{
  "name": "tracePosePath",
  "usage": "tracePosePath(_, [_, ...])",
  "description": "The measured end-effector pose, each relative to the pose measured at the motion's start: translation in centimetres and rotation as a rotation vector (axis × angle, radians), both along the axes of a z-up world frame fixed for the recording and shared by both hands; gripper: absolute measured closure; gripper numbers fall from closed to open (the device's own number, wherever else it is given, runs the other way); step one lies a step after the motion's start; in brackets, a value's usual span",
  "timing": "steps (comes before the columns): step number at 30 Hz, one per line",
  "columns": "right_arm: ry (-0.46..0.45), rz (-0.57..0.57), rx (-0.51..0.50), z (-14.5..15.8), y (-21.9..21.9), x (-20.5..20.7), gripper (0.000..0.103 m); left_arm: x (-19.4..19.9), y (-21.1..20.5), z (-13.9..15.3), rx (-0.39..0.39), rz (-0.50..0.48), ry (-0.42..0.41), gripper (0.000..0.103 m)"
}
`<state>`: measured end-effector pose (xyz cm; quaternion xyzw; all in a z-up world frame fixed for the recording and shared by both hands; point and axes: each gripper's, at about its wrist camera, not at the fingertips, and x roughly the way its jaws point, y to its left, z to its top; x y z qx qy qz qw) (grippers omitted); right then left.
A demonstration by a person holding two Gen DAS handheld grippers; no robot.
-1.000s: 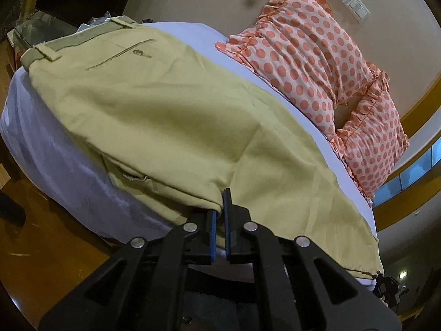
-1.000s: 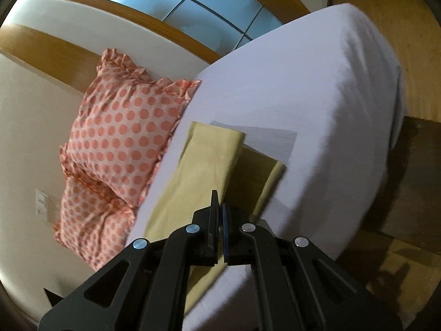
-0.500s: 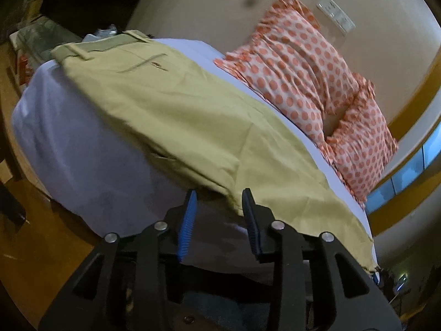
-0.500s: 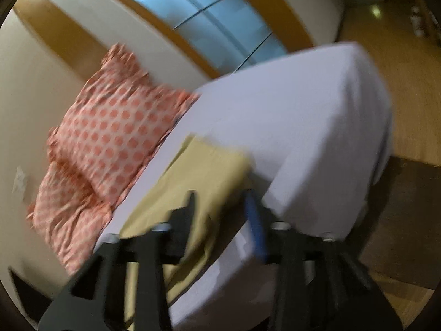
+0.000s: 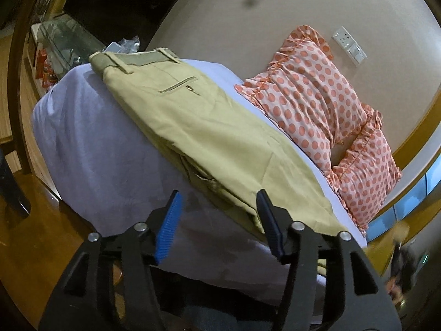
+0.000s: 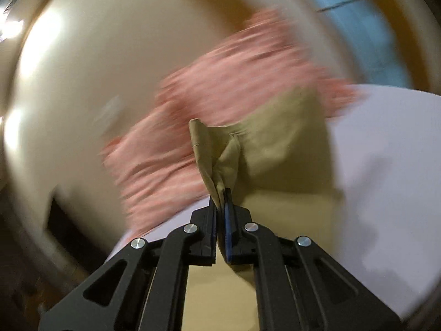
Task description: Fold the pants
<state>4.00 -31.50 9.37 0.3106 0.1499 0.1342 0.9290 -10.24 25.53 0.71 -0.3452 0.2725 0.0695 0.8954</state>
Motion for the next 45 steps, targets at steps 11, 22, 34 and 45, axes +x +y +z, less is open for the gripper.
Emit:
tracePosePath(11, [0.269, 0.684, -0.327, -4.2, 21.7, 3.3, 0.034, -0.7, 2.1, 0.2, -0.013, 0.028, -0.025, 0.035])
tracePosePath(22, [0.271, 0.526, -0.183, -3.9, 14.8, 3.6, 0.021, 1.7, 6.4, -1.4, -0.119, 0.111, 0.023, 0.036])
tracePosePath(34, [0.285, 0.540, -0.168, -4.6, 15.3, 3.2, 0.020, 2.2, 9.7, 0.0, -0.103, 0.241, 0.011, 0.036])
tracePosePath(45, [0.303, 0.557, -0.162, -5.3, 15.8, 3.4, 0.019, 4.5, 13.3, -0.2, -0.185, 0.228, -0.002, 0.030])
